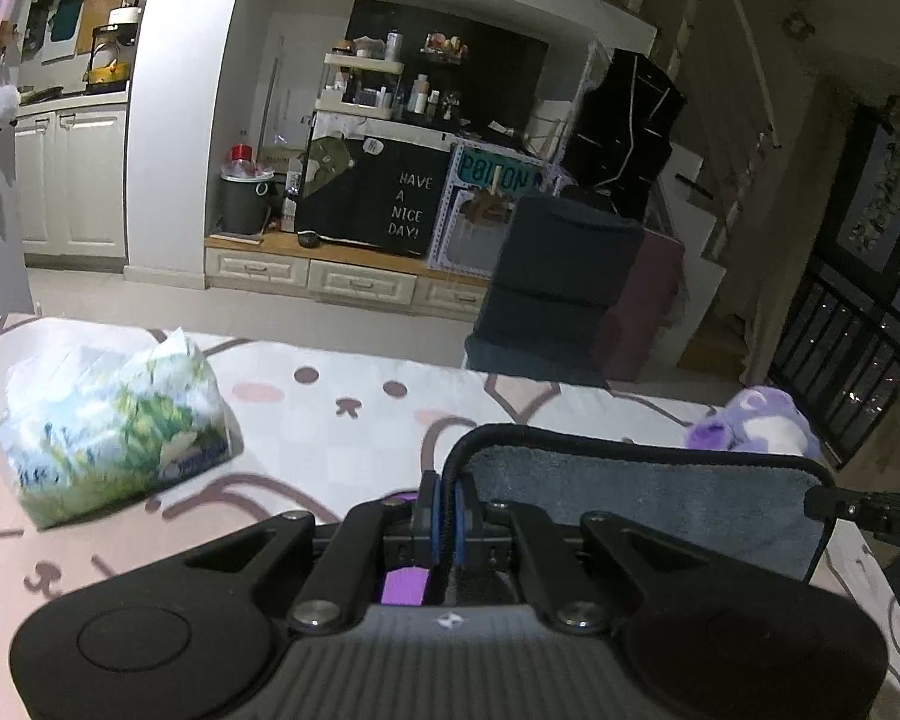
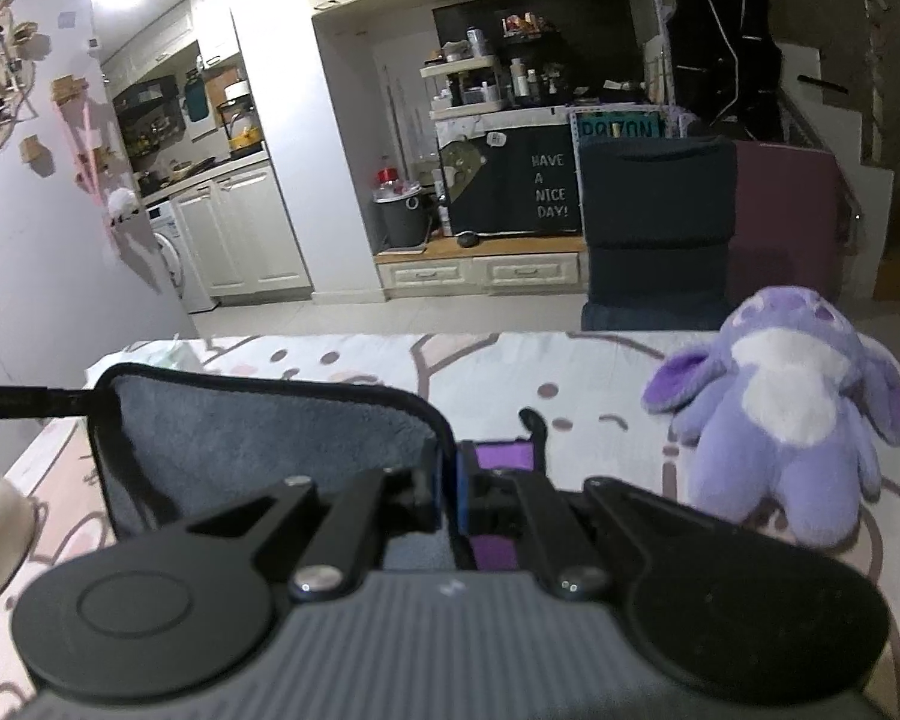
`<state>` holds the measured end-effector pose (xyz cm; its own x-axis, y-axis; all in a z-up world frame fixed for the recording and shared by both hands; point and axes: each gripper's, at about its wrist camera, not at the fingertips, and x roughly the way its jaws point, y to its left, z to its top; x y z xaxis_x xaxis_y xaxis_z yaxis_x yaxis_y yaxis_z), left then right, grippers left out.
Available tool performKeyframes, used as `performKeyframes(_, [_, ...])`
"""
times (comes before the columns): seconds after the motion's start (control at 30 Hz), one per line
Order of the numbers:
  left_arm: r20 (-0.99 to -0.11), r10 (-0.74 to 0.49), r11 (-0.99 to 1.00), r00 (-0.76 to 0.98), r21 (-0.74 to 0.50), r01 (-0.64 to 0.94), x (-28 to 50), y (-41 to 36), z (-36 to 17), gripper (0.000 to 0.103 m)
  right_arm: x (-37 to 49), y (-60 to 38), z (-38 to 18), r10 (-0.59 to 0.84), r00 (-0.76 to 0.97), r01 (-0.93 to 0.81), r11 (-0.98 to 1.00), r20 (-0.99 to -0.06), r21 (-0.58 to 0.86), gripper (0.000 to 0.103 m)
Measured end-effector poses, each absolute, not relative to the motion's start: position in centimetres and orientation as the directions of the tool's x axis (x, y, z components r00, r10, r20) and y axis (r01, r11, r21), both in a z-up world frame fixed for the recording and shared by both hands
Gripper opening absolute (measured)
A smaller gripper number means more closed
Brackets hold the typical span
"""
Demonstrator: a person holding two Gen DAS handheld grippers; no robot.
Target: Fold towel
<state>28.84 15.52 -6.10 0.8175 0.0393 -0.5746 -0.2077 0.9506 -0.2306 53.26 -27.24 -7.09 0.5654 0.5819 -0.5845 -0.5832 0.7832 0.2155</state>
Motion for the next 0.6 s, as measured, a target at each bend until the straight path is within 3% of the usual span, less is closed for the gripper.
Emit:
performKeyframes(0.33, [-0.600,0.079,0.951,0.796,-0.195,-0.241,34.5,17.3,-8.3,0.005,57.6,-23.1,-8.4,0.539,0.588,-0.567,0.806,-0.603,0.169,0.005])
performKeyframes(0.6, [-0.670,0.084,0.939,0.738,-0.194,-0.283,39.0,17.8,-12.6,0.005,61.1,-20.8,-12.2,0.453,0.575,-0.520,0.845,-0.681,0.123,0.005])
